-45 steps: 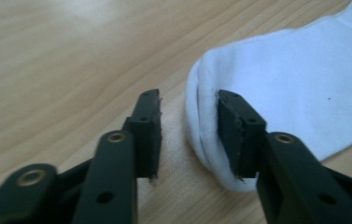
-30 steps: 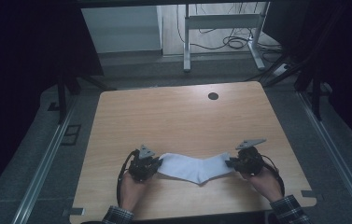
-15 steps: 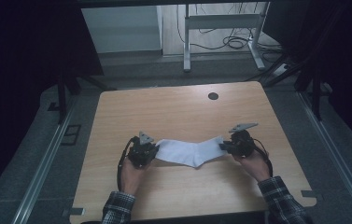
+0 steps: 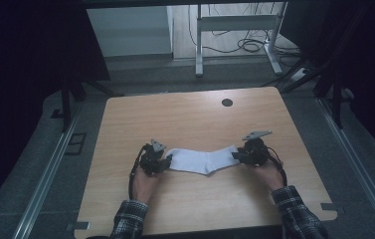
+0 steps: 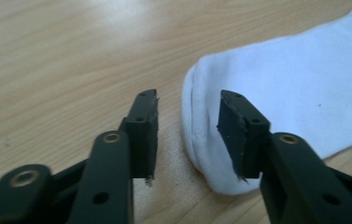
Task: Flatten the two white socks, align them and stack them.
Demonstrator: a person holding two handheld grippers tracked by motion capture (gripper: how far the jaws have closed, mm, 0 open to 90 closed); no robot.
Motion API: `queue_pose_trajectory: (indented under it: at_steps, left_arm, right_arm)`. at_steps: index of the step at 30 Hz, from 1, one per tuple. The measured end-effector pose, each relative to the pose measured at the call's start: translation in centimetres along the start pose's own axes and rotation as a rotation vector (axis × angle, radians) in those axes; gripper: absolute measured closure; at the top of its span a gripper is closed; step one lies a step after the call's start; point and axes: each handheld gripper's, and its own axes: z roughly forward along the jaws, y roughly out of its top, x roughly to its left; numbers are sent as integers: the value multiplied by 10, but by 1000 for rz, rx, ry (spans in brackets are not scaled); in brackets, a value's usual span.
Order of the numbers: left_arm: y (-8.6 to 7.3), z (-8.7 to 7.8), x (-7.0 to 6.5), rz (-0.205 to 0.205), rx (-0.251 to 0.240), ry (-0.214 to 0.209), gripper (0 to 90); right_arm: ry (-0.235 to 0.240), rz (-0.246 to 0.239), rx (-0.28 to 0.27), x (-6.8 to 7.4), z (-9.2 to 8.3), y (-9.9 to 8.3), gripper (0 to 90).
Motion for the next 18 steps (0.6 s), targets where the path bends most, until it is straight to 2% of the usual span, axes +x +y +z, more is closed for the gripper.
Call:
queue_pose_trajectory:
  at_steps: [5, 7, 11, 14, 18]
  left_arm:
    - [3, -10, 0, 0, -23, -1, 508]
    - [3, -15, -1, 4, -33, -12, 504]
    - [0, -25, -2, 12, -48, -40, 418]
    - [-3, -35, -3, 21, -60, -73, 371]
    - [-5, -44, -5, 33, -66, -89, 330]
  right_arm:
    - [6, -11, -25, 3, -8, 1, 562]
    - [6, -14, -28, 3, -10, 1, 554]
    - [9, -34, -51, 6, -19, 2, 511]
    - [20, -54, -66, 10, -28, 1, 442]
    - [25, -70, -71, 12, -34, -1, 414]
